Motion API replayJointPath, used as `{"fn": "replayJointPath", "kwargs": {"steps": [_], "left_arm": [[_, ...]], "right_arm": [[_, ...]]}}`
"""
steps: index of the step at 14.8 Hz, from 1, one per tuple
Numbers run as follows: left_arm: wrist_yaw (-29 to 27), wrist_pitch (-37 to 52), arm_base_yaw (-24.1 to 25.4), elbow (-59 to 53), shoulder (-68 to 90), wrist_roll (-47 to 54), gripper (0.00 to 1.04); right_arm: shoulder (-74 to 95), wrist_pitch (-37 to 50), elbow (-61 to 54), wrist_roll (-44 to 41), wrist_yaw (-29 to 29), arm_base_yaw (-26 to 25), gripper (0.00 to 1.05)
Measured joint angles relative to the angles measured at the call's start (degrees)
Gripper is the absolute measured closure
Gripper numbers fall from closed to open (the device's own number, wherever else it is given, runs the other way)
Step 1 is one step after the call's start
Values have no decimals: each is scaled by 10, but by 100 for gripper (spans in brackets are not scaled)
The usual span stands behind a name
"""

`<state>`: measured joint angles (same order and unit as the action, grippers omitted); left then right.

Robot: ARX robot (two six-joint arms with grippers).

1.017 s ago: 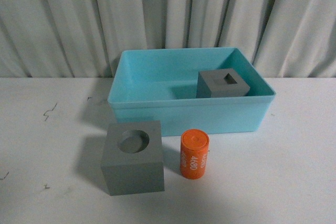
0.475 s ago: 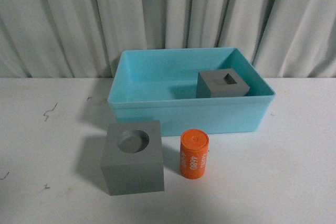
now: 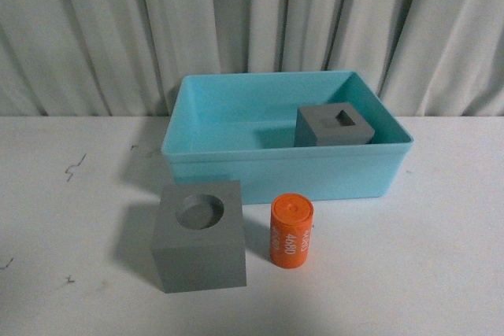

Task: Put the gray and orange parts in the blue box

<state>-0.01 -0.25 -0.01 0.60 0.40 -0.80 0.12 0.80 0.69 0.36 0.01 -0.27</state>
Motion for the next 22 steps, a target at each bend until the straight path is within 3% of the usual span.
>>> {"fn": "replayJointPath", "kwargs": {"steps": [3, 6, 9, 10, 11, 12, 13, 14, 15, 18, 22], "left_arm": [[0, 0, 0, 0, 0, 0, 7], [0, 0, 0, 0, 0, 0, 7], [3, -37, -1, 10, 8, -11, 7], [-1, -163, -32, 77, 122, -77, 7], [-2, -138, -87, 129, 263, -149, 7], [-9, -66, -136, 162, 366, -189, 7], [-5, 51, -190, 214, 535, -200, 7], [10, 143, -208, 260, 695, -194, 7], [14, 177, -207, 282, 763, -184, 7], [26, 222, -195, 336, 911, -167, 7], [32, 243, -189, 370, 981, -163, 7]], "right_arm": [[1, -10, 0, 0, 0, 0, 98], [1, -10, 0, 0, 0, 0, 58], [1, -10, 0, 0, 0, 0, 40], [1, -10, 0, 0, 0, 0, 27], [1, -10, 0, 0, 0, 0, 13], [1, -10, 0, 0, 0, 0, 5], [1, -10, 0, 0, 0, 0, 6], [1, -10, 0, 0, 0, 0, 6], [1, -10, 0, 0, 0, 0, 6], [1, -10, 0, 0, 0, 0, 6], [1, -10, 0, 0, 0, 0, 6]]}}
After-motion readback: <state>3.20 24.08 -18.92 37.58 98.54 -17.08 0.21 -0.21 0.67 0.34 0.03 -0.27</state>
